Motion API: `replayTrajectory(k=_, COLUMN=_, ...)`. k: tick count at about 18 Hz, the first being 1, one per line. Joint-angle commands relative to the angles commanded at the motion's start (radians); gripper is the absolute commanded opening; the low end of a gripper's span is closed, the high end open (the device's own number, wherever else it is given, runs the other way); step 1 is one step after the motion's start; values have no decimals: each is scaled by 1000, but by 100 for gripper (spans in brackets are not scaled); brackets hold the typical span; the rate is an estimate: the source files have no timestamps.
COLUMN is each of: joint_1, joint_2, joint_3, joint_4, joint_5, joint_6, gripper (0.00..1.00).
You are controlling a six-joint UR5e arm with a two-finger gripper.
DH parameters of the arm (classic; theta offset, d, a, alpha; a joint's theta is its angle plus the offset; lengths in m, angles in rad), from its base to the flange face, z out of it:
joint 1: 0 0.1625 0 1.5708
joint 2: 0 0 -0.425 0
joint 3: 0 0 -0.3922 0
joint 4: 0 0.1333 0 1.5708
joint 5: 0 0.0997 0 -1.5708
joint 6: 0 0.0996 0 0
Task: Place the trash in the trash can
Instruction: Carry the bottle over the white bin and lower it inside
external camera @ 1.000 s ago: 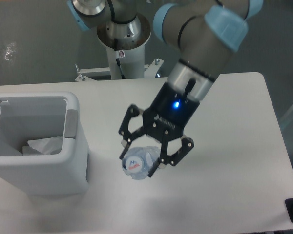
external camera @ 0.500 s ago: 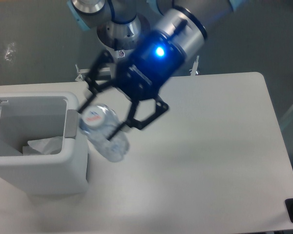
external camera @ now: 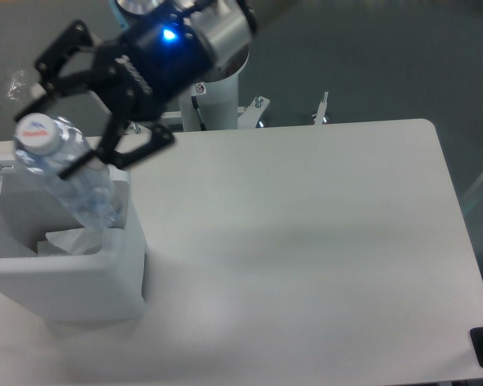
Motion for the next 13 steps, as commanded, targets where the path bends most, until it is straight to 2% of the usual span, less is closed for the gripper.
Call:
replayTrajectory(k=5, joint_1=-44, joint_2=-11, joint_3=-46, joint_4=6, joint_5=14, joint_6=40, gripper=46)
replayTrajectory(k=8, joint_1=-87, joint_2=-46, joint_3=-46, joint_4=12, joint_5=70, joint_6=45, gripper=49)
replayTrajectory(k=10, joint_1=-116, joint_2=-79, joint_3=-43, joint_4=38, joint_5=110, joint_6=46, gripper=49)
replayTrajectory(k=12, joint_1=-135, joint_2=-101, joint_3=-37, joint_4=54, joint_5=124, joint_6=45, gripper=55)
replayTrajectory(k=13, joint_1=-135, joint_2=-101, joint_3=-40, joint_4=54, joint_5=124, joint_6=45, gripper=63)
